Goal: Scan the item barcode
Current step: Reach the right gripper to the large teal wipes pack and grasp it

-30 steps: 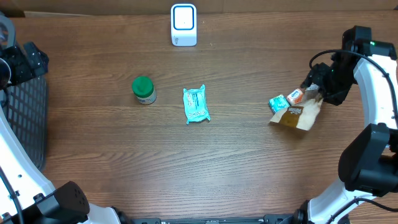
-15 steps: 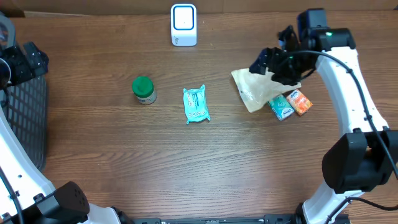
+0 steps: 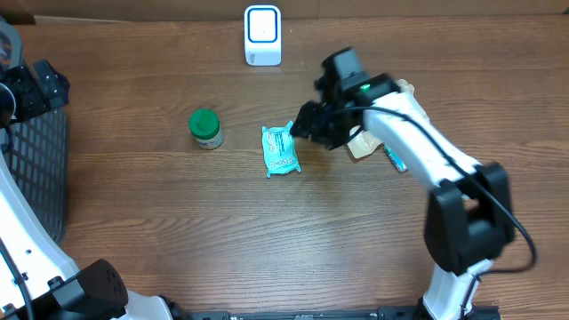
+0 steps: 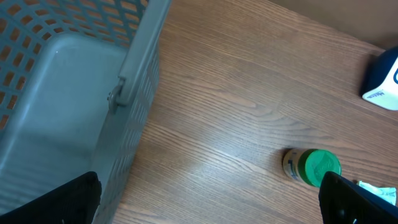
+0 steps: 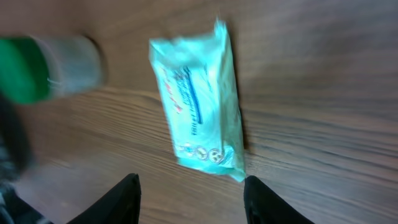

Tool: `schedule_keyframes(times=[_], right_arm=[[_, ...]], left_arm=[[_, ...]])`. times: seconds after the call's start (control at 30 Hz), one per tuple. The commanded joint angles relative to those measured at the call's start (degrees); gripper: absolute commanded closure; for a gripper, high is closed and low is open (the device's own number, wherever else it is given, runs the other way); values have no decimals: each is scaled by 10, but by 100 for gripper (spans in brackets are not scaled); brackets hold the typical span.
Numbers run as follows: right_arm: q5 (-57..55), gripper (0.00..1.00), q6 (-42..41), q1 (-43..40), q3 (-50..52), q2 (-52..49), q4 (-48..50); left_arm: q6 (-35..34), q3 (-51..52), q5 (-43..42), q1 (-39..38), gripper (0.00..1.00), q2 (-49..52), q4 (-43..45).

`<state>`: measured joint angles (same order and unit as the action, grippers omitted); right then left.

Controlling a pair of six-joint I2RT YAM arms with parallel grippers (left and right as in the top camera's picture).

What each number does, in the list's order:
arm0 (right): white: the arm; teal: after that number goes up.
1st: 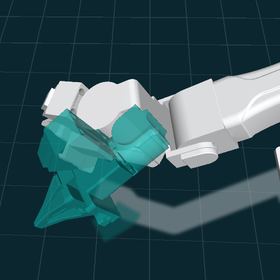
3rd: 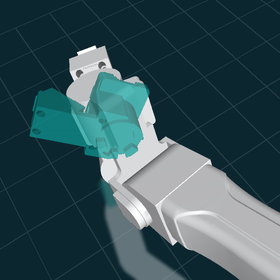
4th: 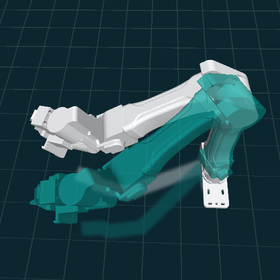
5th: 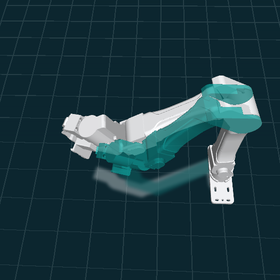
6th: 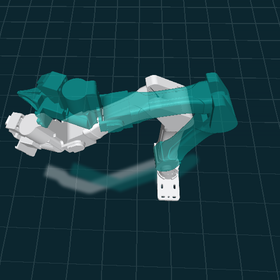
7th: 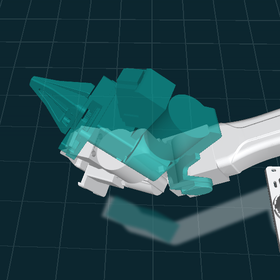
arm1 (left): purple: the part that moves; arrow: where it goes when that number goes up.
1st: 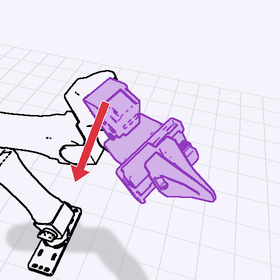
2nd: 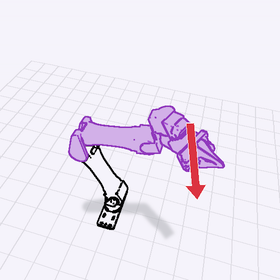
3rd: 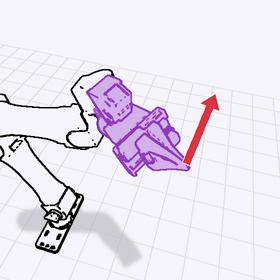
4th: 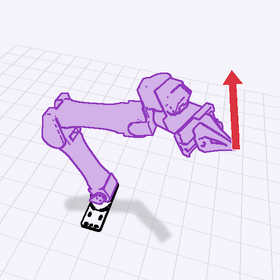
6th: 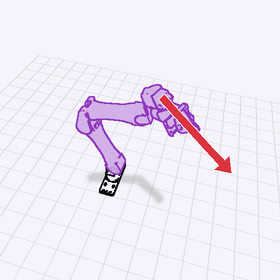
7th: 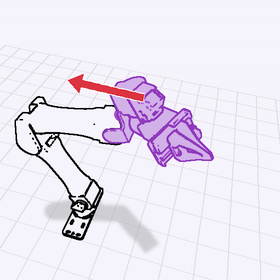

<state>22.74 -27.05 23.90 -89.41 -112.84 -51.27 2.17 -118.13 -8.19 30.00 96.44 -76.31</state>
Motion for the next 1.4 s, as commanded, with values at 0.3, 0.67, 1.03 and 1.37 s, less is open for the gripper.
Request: schedule_keyframes(times=[0.3,0.67,1.03,1.37], right_arm=[[16,73,-71,43,21,-111,66],[5,96,-73,43,17,-110,79],[-84,53,-144,43,1,-96,53],[-101,55,-197,52,2,-144,136]], left_arm=[[15,-5,-4,-1,0,-2,1],[15,-5,-4,-1,0,-2,0],[15,-5,-4,-1,0,-2,1],[15,-5,-4,-1,0,-2,0]])
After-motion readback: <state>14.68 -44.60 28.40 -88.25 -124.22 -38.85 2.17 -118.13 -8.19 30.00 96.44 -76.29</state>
